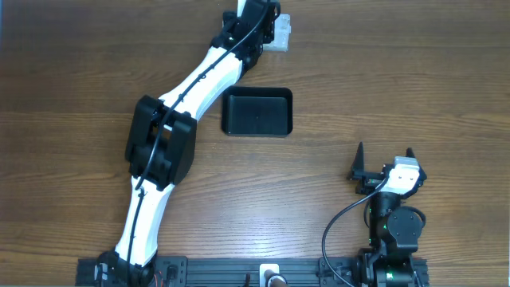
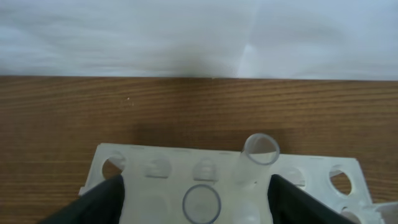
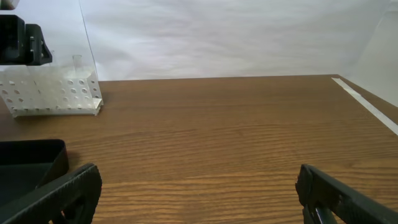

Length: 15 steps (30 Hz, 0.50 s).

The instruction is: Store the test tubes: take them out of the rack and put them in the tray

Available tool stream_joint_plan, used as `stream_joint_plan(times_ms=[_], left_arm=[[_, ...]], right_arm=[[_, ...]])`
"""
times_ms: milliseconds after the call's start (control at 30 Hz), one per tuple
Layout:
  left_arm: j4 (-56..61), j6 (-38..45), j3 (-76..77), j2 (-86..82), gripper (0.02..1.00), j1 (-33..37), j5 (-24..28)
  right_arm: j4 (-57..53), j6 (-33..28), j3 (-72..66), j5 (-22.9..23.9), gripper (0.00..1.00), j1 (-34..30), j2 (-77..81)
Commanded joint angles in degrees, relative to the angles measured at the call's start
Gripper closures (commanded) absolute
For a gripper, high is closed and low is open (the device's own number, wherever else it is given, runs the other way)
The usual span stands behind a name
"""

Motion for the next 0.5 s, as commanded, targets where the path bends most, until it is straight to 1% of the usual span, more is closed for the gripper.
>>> stream_joint_plan(times_ms=[33, 367, 500], left_arm=[[1.27, 0.22, 1.57, 2.75, 0.397, 0.48, 1.4], [1.86, 0.22, 1.62, 2.78, 0.645, 0.63, 1.92], [1.9, 0.2, 1.62, 2.78, 0.724, 0.63, 1.92]], right_arm=[[-0.17, -0.26, -0.33, 0.35, 0.009, 0.42, -0.48], [-0.17, -0.26, -0.33, 0.35, 0.007, 0.42, -0.48], [-0.15, -0.26, -0.33, 0.35, 0.007, 0.42, -0.48]])
